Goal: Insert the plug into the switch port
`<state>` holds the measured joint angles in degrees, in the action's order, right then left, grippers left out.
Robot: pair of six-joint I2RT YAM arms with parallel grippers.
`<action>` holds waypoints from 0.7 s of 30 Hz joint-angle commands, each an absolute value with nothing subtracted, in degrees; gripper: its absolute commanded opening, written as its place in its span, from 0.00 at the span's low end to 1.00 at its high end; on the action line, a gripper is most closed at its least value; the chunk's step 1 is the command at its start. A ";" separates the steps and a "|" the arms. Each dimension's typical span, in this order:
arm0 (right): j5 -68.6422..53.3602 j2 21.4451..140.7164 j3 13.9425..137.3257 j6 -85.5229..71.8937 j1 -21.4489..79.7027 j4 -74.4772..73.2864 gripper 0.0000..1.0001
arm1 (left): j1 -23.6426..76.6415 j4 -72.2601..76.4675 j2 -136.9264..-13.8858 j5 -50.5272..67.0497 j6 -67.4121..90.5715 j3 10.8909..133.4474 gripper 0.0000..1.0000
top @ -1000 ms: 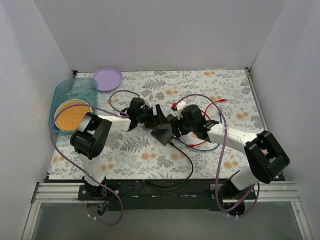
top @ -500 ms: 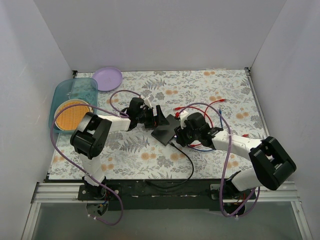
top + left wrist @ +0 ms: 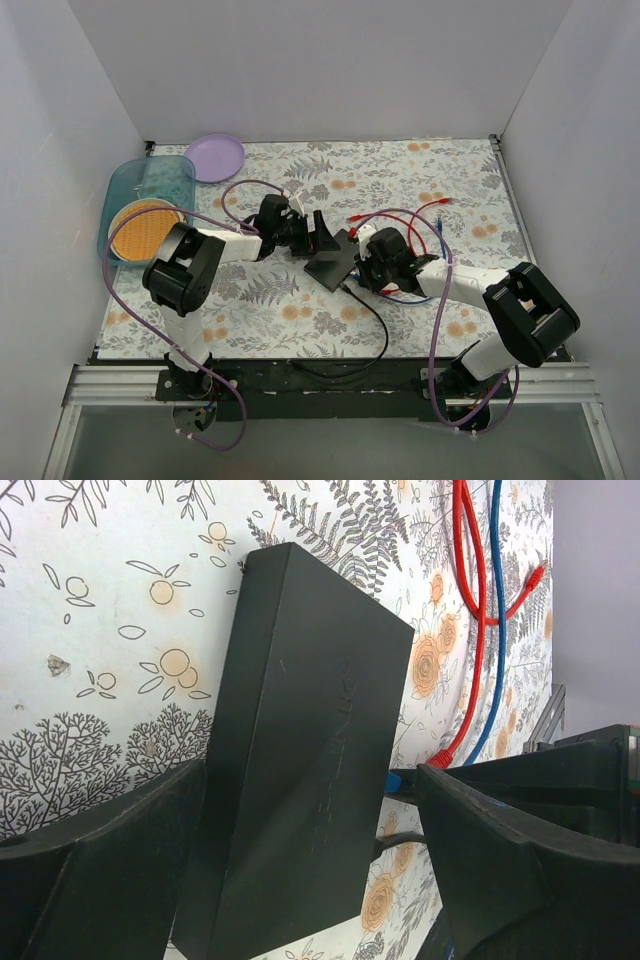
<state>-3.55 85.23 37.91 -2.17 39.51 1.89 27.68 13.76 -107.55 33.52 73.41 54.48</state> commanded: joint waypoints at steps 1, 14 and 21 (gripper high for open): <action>-1.14 85.87 38.32 -2.99 39.81 4.13 0.01 | 27.69 13.18 -108.02 35.07 72.51 55.55 0.85; -2.64 87.80 40.77 -2.73 39.73 10.20 0.01 | 27.95 16.26 -109.33 43.33 71.63 52.30 0.46; -4.30 91.23 45.52 -1.85 39.90 10.90 0.01 | 29.61 16.35 -109.86 45.79 70.40 50.98 0.40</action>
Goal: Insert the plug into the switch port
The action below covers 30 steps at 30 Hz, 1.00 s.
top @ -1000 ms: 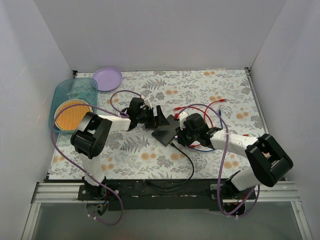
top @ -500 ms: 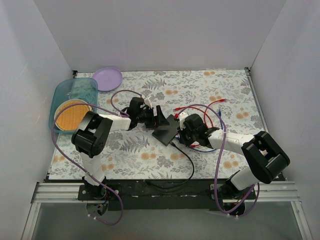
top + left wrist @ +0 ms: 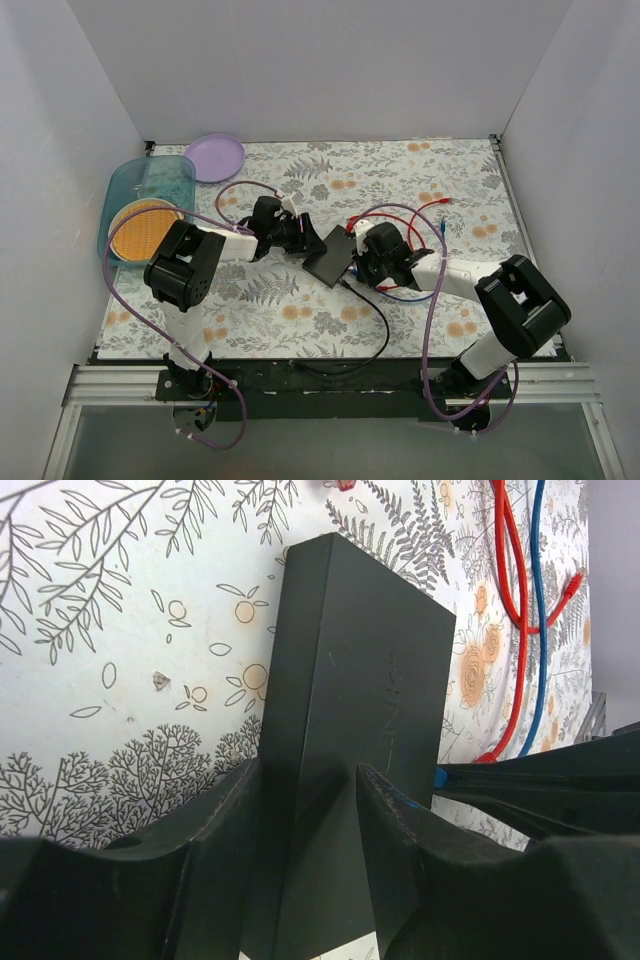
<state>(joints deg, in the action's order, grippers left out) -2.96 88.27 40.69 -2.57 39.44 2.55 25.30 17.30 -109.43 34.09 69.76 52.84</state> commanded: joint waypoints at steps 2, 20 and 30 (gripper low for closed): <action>-4.83 91.67 46.84 -1.41 39.82 10.90 0.01 | 29.79 16.44 -110.04 45.61 70.31 50.71 0.39; -3.78 94.83 53.17 -2.99 40.17 13.27 0.01 | 36.38 17.66 -111.88 45.27 73.30 51.50 0.31; -0.35 94.31 53.17 -5.18 40.17 18.89 0.01 | 37.18 18.11 -109.78 45.09 75.49 47.64 0.29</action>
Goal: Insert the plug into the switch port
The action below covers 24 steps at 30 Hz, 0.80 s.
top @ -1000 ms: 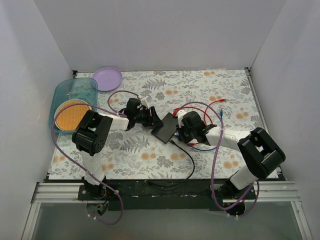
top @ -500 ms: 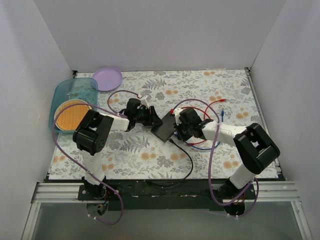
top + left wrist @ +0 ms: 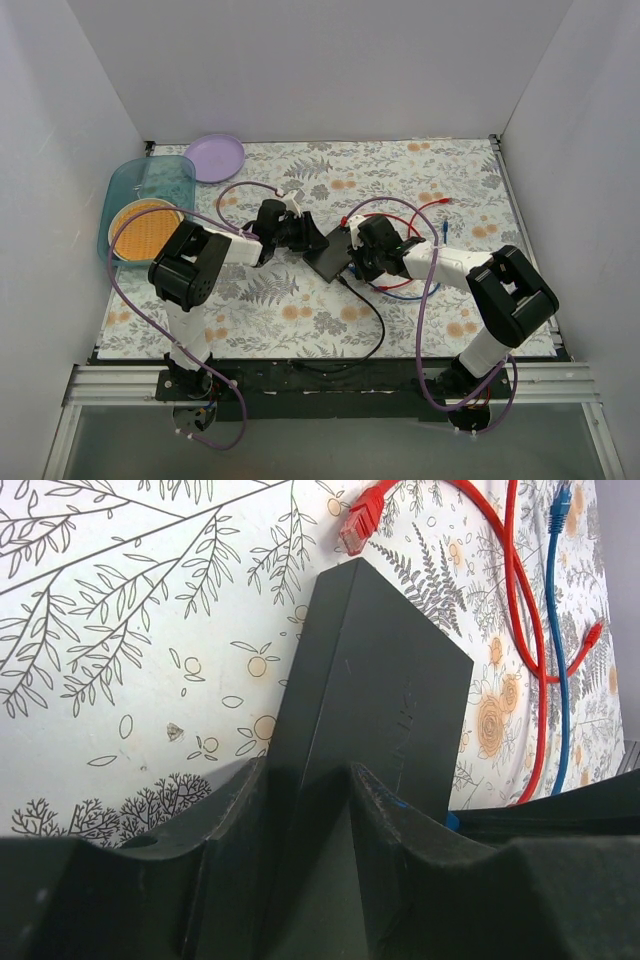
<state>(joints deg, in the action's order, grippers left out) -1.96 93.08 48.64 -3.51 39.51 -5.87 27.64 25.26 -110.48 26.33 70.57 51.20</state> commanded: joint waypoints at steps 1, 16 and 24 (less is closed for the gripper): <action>-0.35 94.22 53.26 -5.27 40.17 18.90 0.01 | 37.35 18.11 -109.43 45.17 75.67 47.38 0.29; -0.79 95.01 54.84 -4.66 40.17 18.98 0.01 | 41.48 18.28 -108.02 45.00 76.91 46.32 0.26; -1.41 95.10 56.60 -4.48 40.25 18.90 0.01 | 43.94 15.91 -106.88 44.56 77.16 44.91 0.25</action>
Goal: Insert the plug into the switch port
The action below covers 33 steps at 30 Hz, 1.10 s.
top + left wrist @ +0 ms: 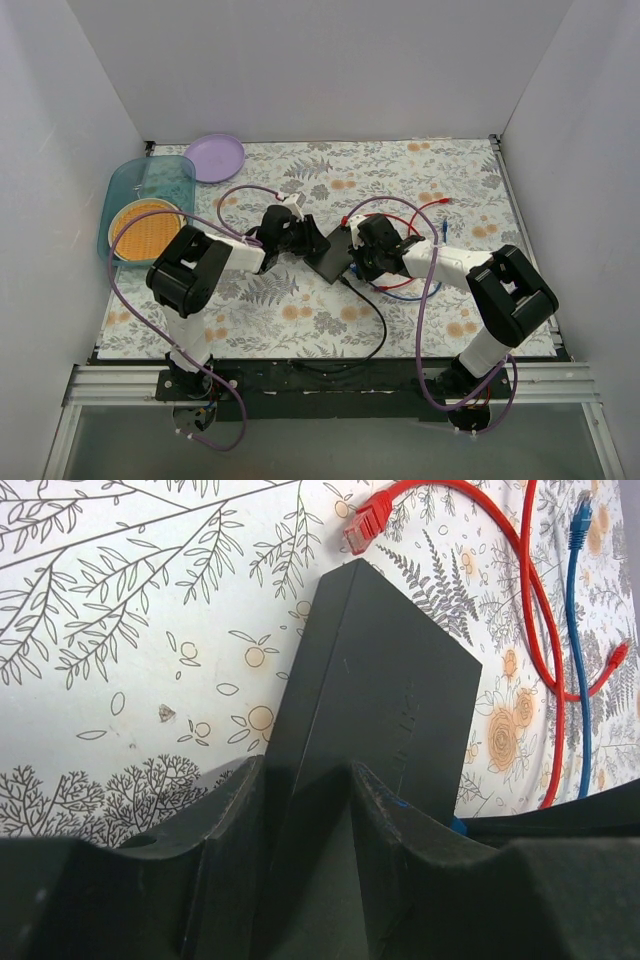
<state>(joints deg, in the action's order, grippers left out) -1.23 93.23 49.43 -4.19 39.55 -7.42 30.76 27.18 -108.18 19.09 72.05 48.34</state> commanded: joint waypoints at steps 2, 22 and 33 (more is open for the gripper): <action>-1.67 95.10 56.78 -4.31 40.34 18.90 0.01 | 44.82 15.82 -106.52 44.12 77.26 44.91 0.25; -3.08 93.17 54.94 -4.04 41.40 18.02 0.01 | 47.81 13.80 -104.16 40.78 76.38 45.97 0.31; -5.10 91.76 51.86 -3.16 43.50 15.12 0.01 | 47.20 8.79 -99.41 30.95 74.27 44.91 0.50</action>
